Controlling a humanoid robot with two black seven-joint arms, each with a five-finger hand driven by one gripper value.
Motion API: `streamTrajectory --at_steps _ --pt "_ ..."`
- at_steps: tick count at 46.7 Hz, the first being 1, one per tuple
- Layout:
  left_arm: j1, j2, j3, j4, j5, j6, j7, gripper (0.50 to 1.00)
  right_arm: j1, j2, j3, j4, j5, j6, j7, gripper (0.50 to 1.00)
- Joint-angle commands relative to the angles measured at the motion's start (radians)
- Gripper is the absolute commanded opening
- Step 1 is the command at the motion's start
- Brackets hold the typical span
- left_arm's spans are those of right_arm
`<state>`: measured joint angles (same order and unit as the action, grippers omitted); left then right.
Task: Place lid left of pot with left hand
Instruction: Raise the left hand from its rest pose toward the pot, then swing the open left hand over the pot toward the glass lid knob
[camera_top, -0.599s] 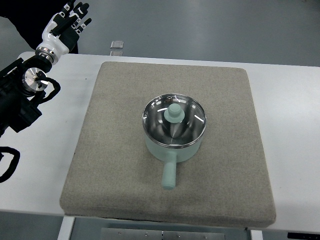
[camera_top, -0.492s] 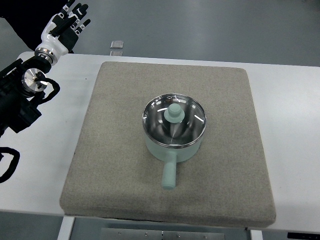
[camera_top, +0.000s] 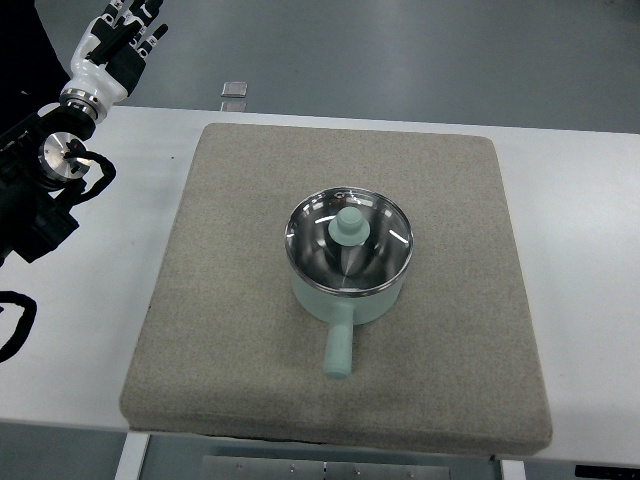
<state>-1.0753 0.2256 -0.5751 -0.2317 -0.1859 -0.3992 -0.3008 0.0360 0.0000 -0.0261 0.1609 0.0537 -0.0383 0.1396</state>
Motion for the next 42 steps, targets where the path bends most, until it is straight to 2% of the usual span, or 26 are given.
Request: streamTrajectory --at_steps 1,16,27,36,42 --pt "-0.018 0.000 0.004 -0.001 0.003 0.002 0.002 0.994 0.001 0.000 0.000 -0.001 0.000 0.000 0.000 0.924" --pt "-0.089 -0.002 0.084 -0.006 0.036 0.074 0.002 0.994 0.001 0.000 0.000 0.000 0.000 0.000 0.000 0.924" --pt "-0.103 0.003 0.173 -0.067 0.092 0.080 0.002 0.994 0.001 0.000 0.000 -0.001 0.000 0.000 0.000 0.924" --pt "-0.103 0.008 0.205 -0.112 0.273 0.092 0.003 0.994 0.001 0.000 0.000 -0.001 0.000 0.000 0.000 0.924" --pt "-0.113 0.044 0.213 -0.195 0.463 0.094 0.006 0.994 0.001 0.000 0.000 -0.001 0.000 0.000 0.000 0.924"
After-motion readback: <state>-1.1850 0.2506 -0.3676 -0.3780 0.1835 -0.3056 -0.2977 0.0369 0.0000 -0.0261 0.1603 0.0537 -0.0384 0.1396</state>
